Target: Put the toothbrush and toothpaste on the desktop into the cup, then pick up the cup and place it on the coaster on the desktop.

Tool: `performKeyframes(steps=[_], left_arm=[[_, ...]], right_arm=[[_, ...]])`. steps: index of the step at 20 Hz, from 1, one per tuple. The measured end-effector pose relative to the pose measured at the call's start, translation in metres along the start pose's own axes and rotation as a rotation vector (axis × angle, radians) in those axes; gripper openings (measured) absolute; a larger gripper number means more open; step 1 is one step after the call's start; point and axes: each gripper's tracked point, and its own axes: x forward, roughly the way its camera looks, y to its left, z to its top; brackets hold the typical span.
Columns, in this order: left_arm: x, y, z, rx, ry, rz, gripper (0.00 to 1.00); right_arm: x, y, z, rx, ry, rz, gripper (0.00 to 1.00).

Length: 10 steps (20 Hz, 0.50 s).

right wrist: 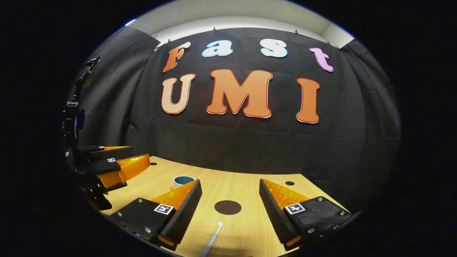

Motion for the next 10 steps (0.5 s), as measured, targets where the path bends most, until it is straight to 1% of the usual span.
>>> performKeyframes(steps=[6,10], left_arm=[[0.005,-0.007,-0.003,-0.001,0.011,-0.003,0.99],[0.008,-0.014,-0.009,-0.01,0.04,-0.009,0.99]], right_arm=[[-0.002,-0.008,-0.005,0.053,0.029,-0.005,0.97],[-0.005,-0.01,-0.006,0.05,0.031,-0.01,0.97]])
